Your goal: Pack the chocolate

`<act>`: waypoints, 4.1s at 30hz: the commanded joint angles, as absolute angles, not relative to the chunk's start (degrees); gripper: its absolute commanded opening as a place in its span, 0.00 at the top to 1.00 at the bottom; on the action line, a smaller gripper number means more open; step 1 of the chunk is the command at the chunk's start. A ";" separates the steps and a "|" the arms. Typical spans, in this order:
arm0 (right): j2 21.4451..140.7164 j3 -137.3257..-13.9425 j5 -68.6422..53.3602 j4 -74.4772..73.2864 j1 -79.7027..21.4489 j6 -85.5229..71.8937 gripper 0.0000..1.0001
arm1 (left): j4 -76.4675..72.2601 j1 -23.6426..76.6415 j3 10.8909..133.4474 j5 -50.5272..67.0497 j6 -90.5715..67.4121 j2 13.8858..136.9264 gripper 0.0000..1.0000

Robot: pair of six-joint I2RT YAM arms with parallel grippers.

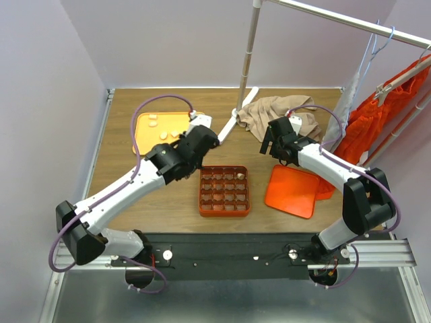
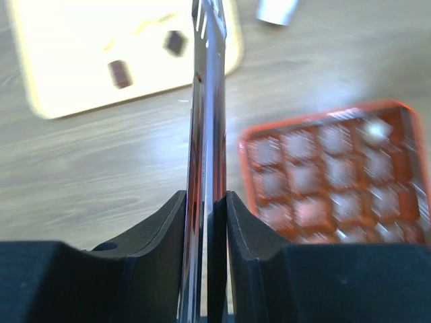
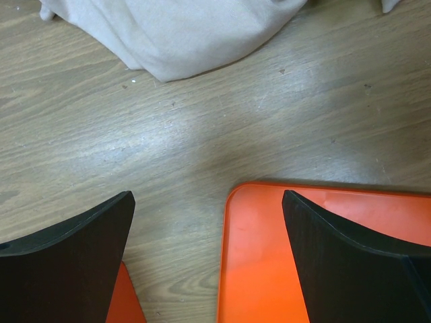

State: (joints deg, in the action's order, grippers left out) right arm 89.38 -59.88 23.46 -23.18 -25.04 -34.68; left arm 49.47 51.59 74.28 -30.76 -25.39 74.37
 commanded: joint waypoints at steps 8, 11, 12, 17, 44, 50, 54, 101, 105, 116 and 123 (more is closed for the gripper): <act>89.83 -60.82 23.73 -22.59 -24.87 -34.37 0.00 | 43.08 39.73 70.05 -30.06 -23.12 80.85 0.64; 89.83 -60.91 23.82 -22.59 -24.87 -34.19 0.00 | 41.58 38.68 69.43 -28.66 -21.36 82.00 0.63; 89.82 -60.73 23.82 -22.59 -24.79 -34.02 0.00 | 41.40 38.41 69.43 -28.48 -20.84 82.26 0.63; 89.74 -60.29 23.91 -22.50 -24.79 -33.92 0.00 | 40.43 37.62 69.08 -28.74 -18.64 82.44 0.60; 90.35 -60.29 23.82 -22.41 -24.79 -34.28 0.00 | 37.97 36.83 65.39 -30.85 -14.41 87.01 0.52; 90.26 -60.12 23.82 -22.41 -24.79 -34.19 0.00 | 36.83 36.83 64.43 -30.41 -14.41 87.45 0.52; 90.26 -60.03 23.82 -22.41 -24.79 -34.28 0.00 | 36.56 36.83 64.51 -31.11 -14.50 87.80 0.55; 89.03 -59.06 23.99 -22.15 -24.78 -34.10 0.00 | 40.08 36.83 69.87 -32.61 -16.35 87.45 0.92; 88.95 -59.06 24.00 -22.15 -24.79 -34.10 0.00 | 41.74 36.83 71.27 -32.25 -16.26 86.31 0.92; 91.14 -60.20 23.64 -22.06 -24.79 -34.28 0.00 | 49.57 37.26 73.39 -25.41 -16.00 75.77 0.97; 91.58 -61.35 23.03 -21.88 -24.87 -34.28 0.00 | 51.33 38.23 74.97 -21.72 -16.26 71.55 0.97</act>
State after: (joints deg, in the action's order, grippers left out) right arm 90.54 -59.83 23.20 -22.39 -25.04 -34.46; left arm 49.67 37.23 73.58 -26.11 -16.12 73.73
